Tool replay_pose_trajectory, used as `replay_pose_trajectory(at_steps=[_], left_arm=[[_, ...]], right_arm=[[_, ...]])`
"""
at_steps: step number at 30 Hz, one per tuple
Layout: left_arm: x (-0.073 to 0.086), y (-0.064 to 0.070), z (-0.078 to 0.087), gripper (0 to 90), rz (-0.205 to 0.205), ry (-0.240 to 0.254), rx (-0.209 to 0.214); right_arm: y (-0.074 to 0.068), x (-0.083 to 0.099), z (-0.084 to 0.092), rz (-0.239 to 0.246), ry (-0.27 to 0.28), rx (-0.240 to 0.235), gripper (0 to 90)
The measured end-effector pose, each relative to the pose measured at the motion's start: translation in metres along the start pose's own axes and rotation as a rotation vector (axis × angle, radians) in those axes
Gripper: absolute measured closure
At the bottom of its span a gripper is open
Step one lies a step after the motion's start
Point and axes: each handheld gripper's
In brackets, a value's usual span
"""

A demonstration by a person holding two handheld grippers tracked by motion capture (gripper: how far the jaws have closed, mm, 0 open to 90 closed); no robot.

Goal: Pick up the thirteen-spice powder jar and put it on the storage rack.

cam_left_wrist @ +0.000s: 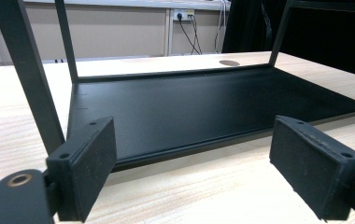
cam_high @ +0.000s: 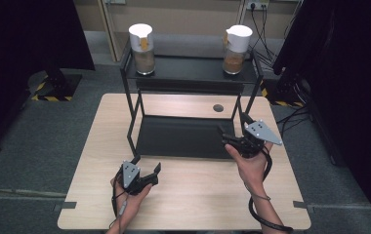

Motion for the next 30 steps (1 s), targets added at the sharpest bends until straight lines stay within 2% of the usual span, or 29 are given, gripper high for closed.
replay_pose_trajectory(at_steps=[30], left_arm=[[0.001, 0.0, 0.0, 14.4, -0.001, 0.003, -0.001]], right_arm=[[0.007, 0.035, 0.013, -0.017, -0.069, 0.007, 5.6]])
Point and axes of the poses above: each handheld gripper's, and its own axes: z roughly backward along the jaws, x roughly out of its underside, y roughly to its right, and after that the axes turned 14 degrees about -z, right-handed
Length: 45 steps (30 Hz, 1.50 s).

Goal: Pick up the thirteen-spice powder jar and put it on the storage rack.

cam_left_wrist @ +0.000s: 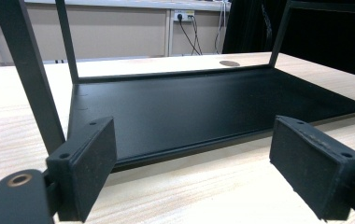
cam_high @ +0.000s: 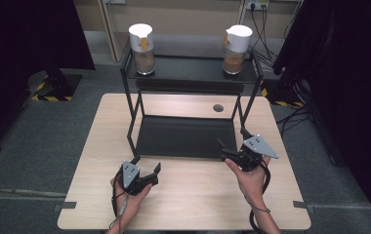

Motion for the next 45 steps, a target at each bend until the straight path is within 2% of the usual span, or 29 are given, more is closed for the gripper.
replay_pose_trajectory(at_steps=[30, 45], left_arm=[[0.0, 0.0, 0.0, 14.4, 0.001, 0.002, -0.001], [0.001, 0.0, 0.0, 14.4, -0.001, 0.003, -0.002]], right_arm=[[0.008, 0.039, 0.007, -0.004, -0.097, 0.014, 5.5], [0.012, 0.06, 0.011, -0.023, -0.148, 0.016, 5.5]])
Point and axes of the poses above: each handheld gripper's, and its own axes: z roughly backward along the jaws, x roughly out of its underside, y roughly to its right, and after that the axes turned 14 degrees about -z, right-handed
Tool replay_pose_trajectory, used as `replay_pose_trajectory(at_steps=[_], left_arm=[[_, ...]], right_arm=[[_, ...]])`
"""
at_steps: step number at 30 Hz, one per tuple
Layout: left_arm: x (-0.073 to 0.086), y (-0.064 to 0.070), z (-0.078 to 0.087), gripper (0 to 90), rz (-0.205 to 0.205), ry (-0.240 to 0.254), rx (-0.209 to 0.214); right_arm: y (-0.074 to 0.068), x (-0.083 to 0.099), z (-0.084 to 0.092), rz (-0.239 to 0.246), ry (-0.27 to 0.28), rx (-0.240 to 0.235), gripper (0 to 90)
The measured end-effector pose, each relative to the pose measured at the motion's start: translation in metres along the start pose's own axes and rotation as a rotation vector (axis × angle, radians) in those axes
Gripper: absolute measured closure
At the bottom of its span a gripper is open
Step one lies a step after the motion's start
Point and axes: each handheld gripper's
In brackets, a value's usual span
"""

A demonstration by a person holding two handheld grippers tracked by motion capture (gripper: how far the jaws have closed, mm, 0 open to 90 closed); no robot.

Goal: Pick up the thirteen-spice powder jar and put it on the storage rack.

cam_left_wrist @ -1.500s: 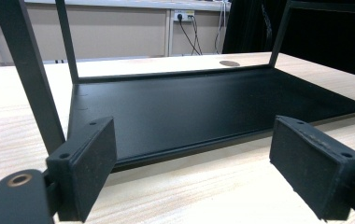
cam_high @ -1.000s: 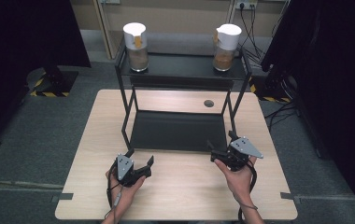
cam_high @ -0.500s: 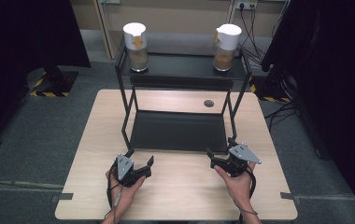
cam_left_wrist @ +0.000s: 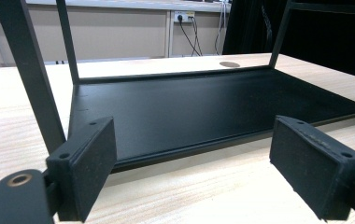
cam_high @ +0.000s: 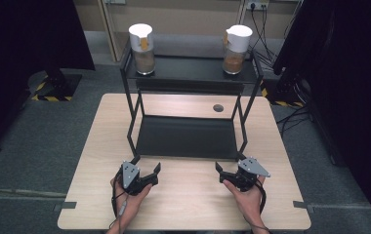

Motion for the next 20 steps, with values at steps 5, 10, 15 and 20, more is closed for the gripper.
replay_pose_trajectory(at_steps=[5, 10, 15, 20], left_arm=[[0.0, 0.0, 0.0, 14.3, 0.0, 0.0, 0.0], [0.0, 0.0, 0.0, 14.4, -0.002, 0.001, 0.0], [0.0, 0.0, 0.0, 14.4, -0.002, 0.0, 0.0], [-0.001, 0.0, 0.0, 14.4, -0.002, -0.003, 0.002]], right_arm=[[0.001, 0.008, 0.0, -0.006, -0.006, 0.002, 5.6], [0.001, 0.016, 0.001, -0.002, -0.004, 0.006, 5.9], [0.002, 0.017, 0.001, -0.007, 0.003, 0.003, 5.8], [0.003, 0.018, 0.002, -0.013, 0.008, -0.001, 5.2]])
Point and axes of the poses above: each handheld gripper's, and its own axes: z roughly backward along the jaws, x roughly out of its underside, y roughly to its right, and after that the axes turned 14 degrees about -z, right-handed
